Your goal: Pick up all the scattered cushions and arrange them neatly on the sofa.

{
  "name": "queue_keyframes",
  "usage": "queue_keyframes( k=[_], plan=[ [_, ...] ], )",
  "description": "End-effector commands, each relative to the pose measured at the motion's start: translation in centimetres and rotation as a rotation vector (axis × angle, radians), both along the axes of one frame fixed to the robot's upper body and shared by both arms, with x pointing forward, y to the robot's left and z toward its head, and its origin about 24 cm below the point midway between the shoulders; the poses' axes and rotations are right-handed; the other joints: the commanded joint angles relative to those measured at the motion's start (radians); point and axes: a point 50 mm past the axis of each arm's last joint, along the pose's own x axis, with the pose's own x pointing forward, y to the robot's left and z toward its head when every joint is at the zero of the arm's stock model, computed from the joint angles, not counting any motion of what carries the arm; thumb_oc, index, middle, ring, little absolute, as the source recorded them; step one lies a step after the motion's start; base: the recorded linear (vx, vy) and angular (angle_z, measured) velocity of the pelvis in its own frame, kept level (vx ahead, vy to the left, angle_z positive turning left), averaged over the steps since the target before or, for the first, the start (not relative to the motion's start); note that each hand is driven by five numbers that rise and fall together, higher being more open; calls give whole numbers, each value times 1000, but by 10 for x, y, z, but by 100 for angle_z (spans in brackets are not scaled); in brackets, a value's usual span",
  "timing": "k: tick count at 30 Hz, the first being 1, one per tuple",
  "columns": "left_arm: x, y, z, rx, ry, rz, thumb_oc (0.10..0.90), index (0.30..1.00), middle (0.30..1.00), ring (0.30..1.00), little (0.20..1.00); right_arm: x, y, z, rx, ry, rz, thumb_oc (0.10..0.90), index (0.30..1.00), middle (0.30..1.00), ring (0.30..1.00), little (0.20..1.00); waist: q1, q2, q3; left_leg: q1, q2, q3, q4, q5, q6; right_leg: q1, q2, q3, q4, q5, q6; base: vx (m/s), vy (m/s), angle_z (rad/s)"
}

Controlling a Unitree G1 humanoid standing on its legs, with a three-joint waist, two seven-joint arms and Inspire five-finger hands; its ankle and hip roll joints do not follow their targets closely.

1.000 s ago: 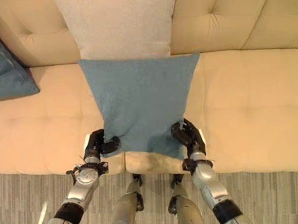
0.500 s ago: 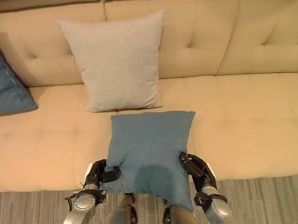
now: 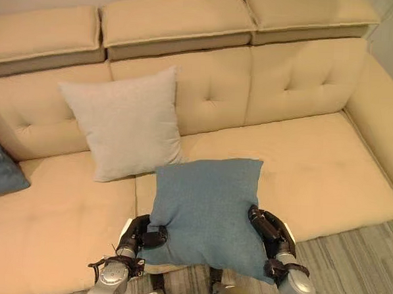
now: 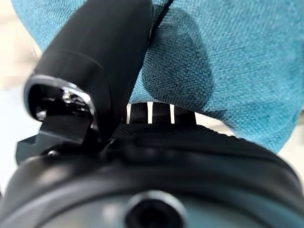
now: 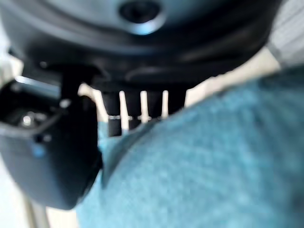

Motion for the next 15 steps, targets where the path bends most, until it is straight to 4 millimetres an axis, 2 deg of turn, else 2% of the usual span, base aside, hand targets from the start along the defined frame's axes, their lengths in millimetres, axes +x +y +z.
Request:
queue_keyframes(
  k=[1,2,3,4,5,6,7,9,12,15],
  plan=[
    [30,-34,47,-146,-291,-118,400,300,300,300,300,22,30,50,19,-283,177,400,300,300,300,300,-23,-9,-120,-13,-121,-131,167,-242,28,-23,-6,82,55,-136,68,-55,190,-90],
    [30,-35,47,-146,-290,-118,400,300,300,300,300,22,30,50,18,-283,177,400,300,300,300,300,-21,-8,-120,-10,-121,-130,164,-242,28,-22,-6,84,55,-136,68,-144,229,-115],
    [33,-36,49,-139,-299,-131,400,300,300,300,300,21,29,48,11,-280,172,400,300,300,300,300,-43,-6,-120,11,-125,-116,112,-239,51,-74,-15,118,69,-93,92,-121,169,-104],
    [33,-36,49,-139,-300,-131,400,300,300,300,300,21,29,48,11,-280,172,400,300,300,300,300,-42,-5,-121,11,-125,-114,110,-238,51,-76,-15,120,70,-93,92,-314,298,-81],
    [34,-34,50,-119,-305,-144,400,300,300,300,300,21,31,47,21,-272,168,400,300,300,300,300,-57,-16,-116,9,-137,-97,66,-221,66,-136,-24,155,71,-48,128,-190,133,-51],
    [34,-34,50,-118,-305,-144,400,300,300,300,300,21,31,47,21,-272,168,400,300,300,300,300,-55,-16,-117,9,-137,-95,63,-220,67,-138,-23,157,71,-48,128,-358,232,-63],
    [32,-30,49,-98,-297,-148,400,300,300,300,300,20,35,43,27,-262,165,400,300,300,300,300,-59,-33,-116,9,-139,-59,29,-205,78,-173,-29,178,63,-23,160,-242,118,-75],
    [32,-25,49,-83,-292,-140,400,300,300,300,300,20,40,41,56,-256,161,400,300,300,300,300,-47,-48,-100,2,-130,-16,24,-191,84,-225,-28,163,101,-8,177,-279,81,-90],
    [32,-24,49,-78,-284,-147,400,300,300,300,300,17,44,39,87,-250,150,400,300,300,300,300,-23,-46,-85,0,-105,38,13,-167,95,-201,-31,57,199,-79,150,-228,44,-120],
    [31,-27,48,-79,-274,-159,400,300,300,300,300,14,41,38,86,-246,141,400,300,300,300,300,-15,-41,-92,-3,-91,67,-1,-142,99,-176,-20,35,269,-127,127,-145,-1,-73]
  ],
)
